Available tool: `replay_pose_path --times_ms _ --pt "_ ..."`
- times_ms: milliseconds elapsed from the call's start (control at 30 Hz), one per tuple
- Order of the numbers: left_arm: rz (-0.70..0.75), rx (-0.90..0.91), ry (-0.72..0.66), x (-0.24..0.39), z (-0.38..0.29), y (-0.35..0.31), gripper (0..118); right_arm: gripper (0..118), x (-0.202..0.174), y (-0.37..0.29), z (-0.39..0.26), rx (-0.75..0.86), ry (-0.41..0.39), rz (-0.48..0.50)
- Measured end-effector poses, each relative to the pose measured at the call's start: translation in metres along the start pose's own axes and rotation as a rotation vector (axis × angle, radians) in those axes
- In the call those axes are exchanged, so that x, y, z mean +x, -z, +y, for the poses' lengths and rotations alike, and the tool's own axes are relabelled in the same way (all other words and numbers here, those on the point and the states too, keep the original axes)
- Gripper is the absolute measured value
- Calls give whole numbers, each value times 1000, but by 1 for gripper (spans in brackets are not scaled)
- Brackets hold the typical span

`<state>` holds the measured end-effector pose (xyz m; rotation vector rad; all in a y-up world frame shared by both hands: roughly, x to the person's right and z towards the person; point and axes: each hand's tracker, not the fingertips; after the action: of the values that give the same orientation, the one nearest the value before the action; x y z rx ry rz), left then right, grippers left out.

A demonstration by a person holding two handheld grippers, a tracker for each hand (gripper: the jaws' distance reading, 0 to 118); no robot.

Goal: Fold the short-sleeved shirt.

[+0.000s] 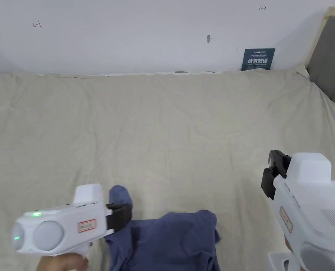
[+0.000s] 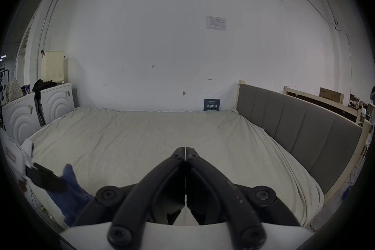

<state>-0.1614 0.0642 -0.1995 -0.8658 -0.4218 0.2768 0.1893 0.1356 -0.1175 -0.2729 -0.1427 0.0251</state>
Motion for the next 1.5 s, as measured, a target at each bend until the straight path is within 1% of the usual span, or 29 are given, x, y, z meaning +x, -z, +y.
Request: replay_pose_path --times_ms 167,233,300,367,400,433,467,533,567,600,633,667,767,867,900,933,967,1000,1100,1133,1167,1200,1233,1300,1400,1500 --pt "-48 -91 74 54 -11 59 7 2 14 -5 -3 -2 6 -31" --pt "-36 -158 104 74 -22 88 7 2 22 -5 -6 -7 12 -46" --pt "-23 -217 92 86 -33 110 7 2 27 -6 -8 -13 15 -58" --pt "-14 -240 114 95 -46 132 7 2 32 -6 -11 -22 15 -75" --pt "0 -261 144 100 -53 141 7 2 35 -5 -13 -28 17 -81" --pt "22 -291 193 104 -58 150 10 2 37 -6 -15 -34 20 -88" --pt "40 -309 204 106 -62 154 20 2 39 -6 -16 -38 21 -92" --pt "-1 -293 171 108 -65 153 66 2 42 -7 -18 -44 22 -100" --pt "-45 -274 140 110 -65 151 86 2 43 -8 -19 -46 23 -101" --pt "-82 -262 121 113 -64 145 112 2 44 -9 -19 -48 23 -103" --pt "-82 -256 116 115 -62 141 118 2 44 -9 -19 -47 24 -105" --pt "-70 -239 118 116 -60 135 118 2 45 -10 -18 -47 26 -106" --pt "-74 -105 145 115 -49 107 114 2 45 -11 -16 -39 30 -107" --pt "-11 39 181 110 -37 78 114 2 44 -12 -13 -28 28 -101" --pt "11 102 196 106 -35 68 110 2 43 -12 -12 -24 28 -99" --pt "40 156 220 102 -34 60 105 2 42 -13 -11 -19 28 -94" --pt "72 202 231 99 -33 53 95 2 42 -13 -10 -16 28 -92" --pt "105 246 238 96 -33 48 75 2 41 -13 -9 -13 28 -89" --pt "192 305 267 84 -38 42 55 2 39 -13 -8 -8 25 -77" --pt "218 286 265 81 -40 46 32 2 38 -13 -8 -8 22 -73" --pt "213 266 260 77 -42 50 12 2 37 -12 -8 -10 20 -70" --pt "207 237 252 71 -45 54 1 2 37 -12 -9 -10 20 -67" --pt "188 198 222 67 -50 60 1 2 37 -12 -9 -11 21 -63" --pt "197 146 201 63 -58 75 0 2 37 -12 -10 -12 23 -60" --pt "203 64 219 66 -75 98 0 2 39 -11 -11 -16 25 -60" --pt "142 13 217 80 -92 112 0 2 43 -10 -14 -23 29 -65"
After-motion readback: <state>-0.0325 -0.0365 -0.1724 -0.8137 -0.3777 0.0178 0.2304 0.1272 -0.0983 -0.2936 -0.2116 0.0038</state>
